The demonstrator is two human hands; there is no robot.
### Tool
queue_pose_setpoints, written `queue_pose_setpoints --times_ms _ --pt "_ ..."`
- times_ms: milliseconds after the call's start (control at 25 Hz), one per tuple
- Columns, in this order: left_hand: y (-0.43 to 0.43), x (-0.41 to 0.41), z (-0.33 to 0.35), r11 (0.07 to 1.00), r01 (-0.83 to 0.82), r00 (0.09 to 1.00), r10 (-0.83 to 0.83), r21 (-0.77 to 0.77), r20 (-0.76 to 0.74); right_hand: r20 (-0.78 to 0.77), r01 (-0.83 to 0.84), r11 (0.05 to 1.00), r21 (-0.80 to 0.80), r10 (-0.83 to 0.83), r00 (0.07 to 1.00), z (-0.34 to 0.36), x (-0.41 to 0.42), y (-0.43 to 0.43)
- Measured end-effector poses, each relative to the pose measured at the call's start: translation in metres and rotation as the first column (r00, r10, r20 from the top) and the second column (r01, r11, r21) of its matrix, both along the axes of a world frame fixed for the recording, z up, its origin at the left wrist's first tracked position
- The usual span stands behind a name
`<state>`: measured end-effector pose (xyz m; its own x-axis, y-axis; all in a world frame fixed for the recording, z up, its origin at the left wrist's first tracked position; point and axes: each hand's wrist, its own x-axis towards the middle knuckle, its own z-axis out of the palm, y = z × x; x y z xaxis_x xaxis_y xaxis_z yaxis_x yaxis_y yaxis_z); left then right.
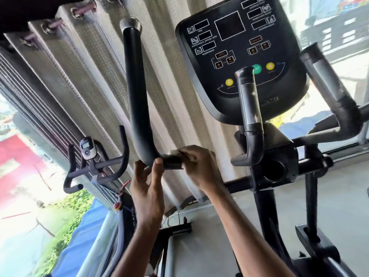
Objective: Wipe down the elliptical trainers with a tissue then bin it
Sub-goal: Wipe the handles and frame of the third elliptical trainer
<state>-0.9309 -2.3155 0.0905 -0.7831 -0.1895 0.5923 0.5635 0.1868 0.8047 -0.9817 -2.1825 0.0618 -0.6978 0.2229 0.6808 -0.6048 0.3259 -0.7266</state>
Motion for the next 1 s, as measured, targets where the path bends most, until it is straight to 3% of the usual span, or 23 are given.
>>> queue_pose_setpoints --times_ms 80,200,440,560,760,880,1000 --pt "0.002 0.002 0.001 0.999 -0.04 0.998 0.039 -0.028 -0.04 -0.125 -0.111 0.993 -0.027 0.107 0.986 0.014 0.019 -0.01" --pt "0.006 0.001 -0.001 0.998 -0.035 0.999 0.033 -0.042 -0.039 -0.211 0.009 0.999 -0.031 -0.015 0.977 0.001 0.017 -0.02" --pt "0.011 -0.013 -0.017 0.993 -0.069 0.997 0.073 -0.095 0.036 -0.223 0.168 0.986 0.002 -0.164 0.961 -0.037 -0.016 -0.015" --pt "0.017 -0.019 -0.021 0.987 -0.092 0.99 0.105 -0.13 0.097 -0.181 0.229 0.972 0.049 -0.217 0.959 -0.062 -0.034 -0.005" --pt "0.027 -0.025 -0.016 0.971 -0.095 0.982 0.127 -0.219 0.14 -0.034 0.235 0.937 0.261 -0.234 0.972 -0.078 -0.067 0.02" --pt "0.028 -0.025 -0.018 0.97 -0.105 0.979 0.14 -0.219 0.15 0.086 0.149 0.956 0.251 -0.176 0.981 -0.069 -0.067 0.02" --pt "0.026 -0.028 -0.017 0.975 -0.1 0.977 0.134 -0.201 0.164 0.055 0.226 0.949 0.22 -0.243 0.968 -0.083 -0.067 0.019"
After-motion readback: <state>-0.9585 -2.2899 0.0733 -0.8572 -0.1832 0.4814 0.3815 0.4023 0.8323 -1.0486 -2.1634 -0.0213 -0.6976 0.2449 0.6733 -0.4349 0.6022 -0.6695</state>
